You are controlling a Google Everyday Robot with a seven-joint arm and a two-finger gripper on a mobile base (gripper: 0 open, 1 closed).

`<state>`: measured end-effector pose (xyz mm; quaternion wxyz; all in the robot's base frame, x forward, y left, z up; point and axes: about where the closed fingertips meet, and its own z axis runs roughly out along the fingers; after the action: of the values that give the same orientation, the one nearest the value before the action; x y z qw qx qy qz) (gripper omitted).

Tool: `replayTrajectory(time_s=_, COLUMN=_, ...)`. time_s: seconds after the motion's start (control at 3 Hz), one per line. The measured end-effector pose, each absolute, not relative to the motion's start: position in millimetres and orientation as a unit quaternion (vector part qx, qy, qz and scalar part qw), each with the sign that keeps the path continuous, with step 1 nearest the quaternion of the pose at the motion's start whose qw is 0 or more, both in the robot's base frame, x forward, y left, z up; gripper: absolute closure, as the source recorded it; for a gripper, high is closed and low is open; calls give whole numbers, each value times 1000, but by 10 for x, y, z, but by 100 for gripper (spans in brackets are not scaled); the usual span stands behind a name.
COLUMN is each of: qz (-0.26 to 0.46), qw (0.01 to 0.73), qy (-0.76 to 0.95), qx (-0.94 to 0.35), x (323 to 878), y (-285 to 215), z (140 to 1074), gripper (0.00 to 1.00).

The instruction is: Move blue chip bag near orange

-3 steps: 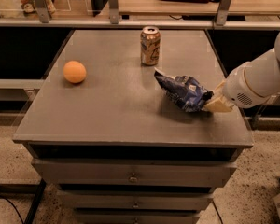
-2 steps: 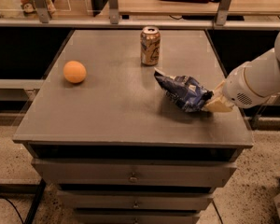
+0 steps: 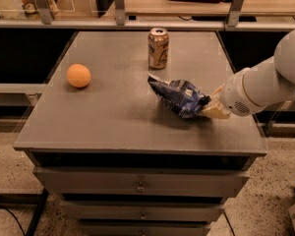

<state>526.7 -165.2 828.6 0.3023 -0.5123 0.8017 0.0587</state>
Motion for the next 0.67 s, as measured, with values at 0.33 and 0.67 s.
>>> replayTrajectory(time_s=0.33, qz=48, qw=310, qy=796, qx=-517, x=5349, y=-1514, z=8300, gripper=100)
replayTrajectory(time_s=0.67, qz=40, qw=324, qy=786, qx=-526, x=5420, y=-1386, z=8397, gripper=100)
